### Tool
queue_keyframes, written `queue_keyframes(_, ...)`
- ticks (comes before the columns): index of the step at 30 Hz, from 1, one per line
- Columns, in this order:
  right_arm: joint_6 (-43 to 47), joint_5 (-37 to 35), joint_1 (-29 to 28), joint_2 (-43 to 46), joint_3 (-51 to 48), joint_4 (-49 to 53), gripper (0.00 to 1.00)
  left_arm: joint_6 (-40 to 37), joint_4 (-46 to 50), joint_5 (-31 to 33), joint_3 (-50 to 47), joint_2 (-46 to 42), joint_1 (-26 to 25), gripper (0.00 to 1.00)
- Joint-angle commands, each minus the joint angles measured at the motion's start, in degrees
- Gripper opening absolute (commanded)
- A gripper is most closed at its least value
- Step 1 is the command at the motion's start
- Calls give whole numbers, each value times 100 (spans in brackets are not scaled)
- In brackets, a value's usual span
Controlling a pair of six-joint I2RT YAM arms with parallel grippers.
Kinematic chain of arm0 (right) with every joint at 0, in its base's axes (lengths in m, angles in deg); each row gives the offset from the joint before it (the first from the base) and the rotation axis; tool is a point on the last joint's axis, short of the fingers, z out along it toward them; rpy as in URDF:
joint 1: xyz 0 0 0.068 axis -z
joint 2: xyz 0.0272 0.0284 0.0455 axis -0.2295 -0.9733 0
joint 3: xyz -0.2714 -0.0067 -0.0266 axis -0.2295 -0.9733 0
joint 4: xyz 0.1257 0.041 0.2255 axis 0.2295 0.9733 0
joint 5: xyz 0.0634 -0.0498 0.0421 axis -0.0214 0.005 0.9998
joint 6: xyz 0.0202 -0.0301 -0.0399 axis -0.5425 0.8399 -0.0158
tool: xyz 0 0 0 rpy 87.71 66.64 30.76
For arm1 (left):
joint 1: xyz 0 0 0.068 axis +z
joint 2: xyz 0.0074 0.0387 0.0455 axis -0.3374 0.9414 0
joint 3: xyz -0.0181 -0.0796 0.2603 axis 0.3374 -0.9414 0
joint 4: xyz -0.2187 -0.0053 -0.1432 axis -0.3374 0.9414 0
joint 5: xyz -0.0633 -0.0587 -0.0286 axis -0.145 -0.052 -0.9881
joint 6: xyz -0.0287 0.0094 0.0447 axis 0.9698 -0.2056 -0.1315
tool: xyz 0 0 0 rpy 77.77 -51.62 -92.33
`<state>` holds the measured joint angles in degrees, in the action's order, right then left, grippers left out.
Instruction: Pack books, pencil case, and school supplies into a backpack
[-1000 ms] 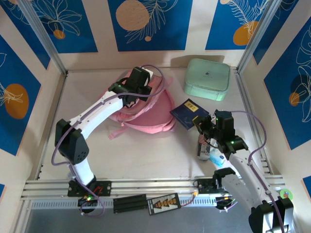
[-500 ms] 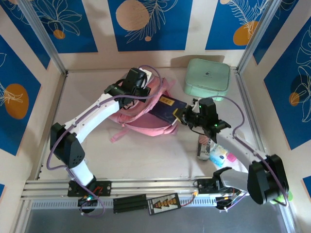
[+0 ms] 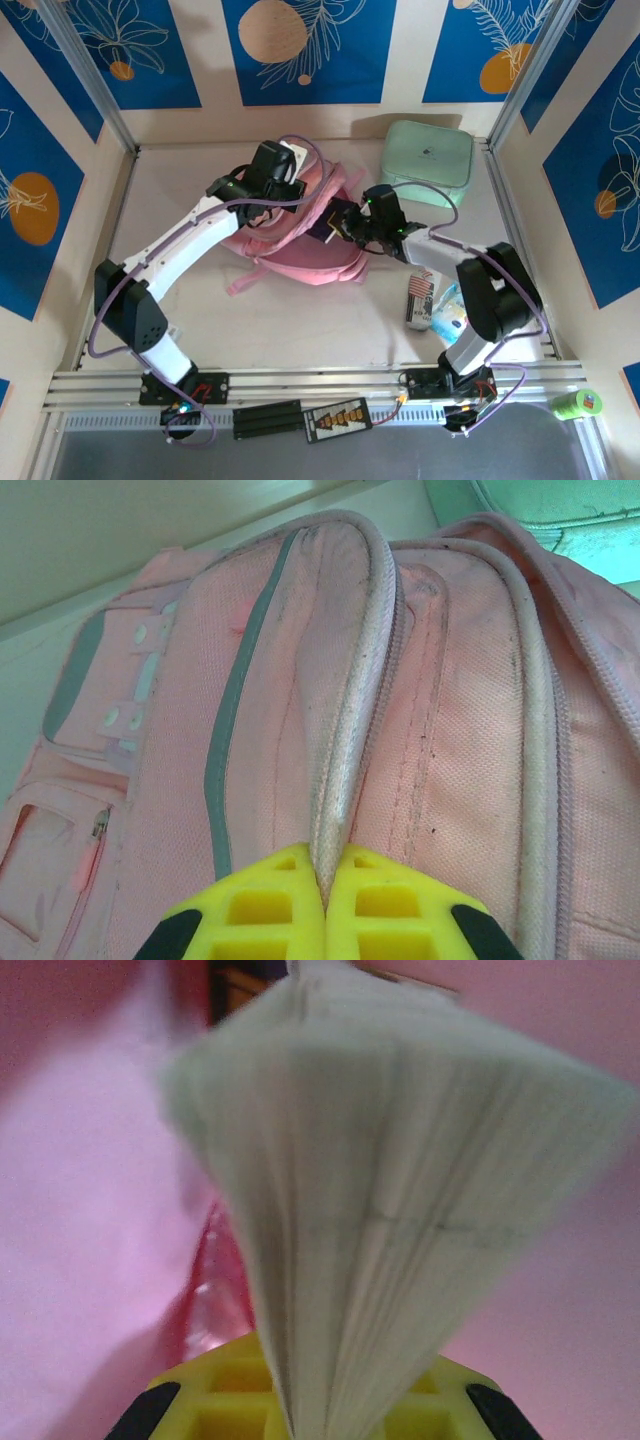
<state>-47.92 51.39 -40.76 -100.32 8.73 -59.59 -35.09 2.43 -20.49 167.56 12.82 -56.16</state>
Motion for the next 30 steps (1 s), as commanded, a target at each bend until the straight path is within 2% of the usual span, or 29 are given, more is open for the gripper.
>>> queue_keyframes(1, -27, -525, -144, -317, 351, -231, 0, 166, -584, -173, 35, -412, 70, 0)
queue_keyframes(8, -128, -721, -392, -1034, 980, -160, 0, 233, -658, -317, -52, -421, 133, 0)
queue_keyframes(13, -316, -604, -520, -1715, 1278, -1088, 16, 443, -781, -814, -18, -270, 376, 0)
queue_keyframes(17, -562, -425, -482, -2093, 1524, -1260, 22, 569, -724, -1048, 76, -176, 533, 0)
queue_keyframes(20, -456, -326, -477, -2042, 1511, -1287, 30, 641, -751, -1174, 22, -192, 620, 0)
queue_keyframes(25, -335, -186, -404, -1607, 788, -2096, 56, 743, -833, -1303, -59, -193, 713, 0)
queue_keyframes(30, -270, -171, -278, -957, 233, -1853, 64, 772, -825, -1372, -57, -189, 770, 0)
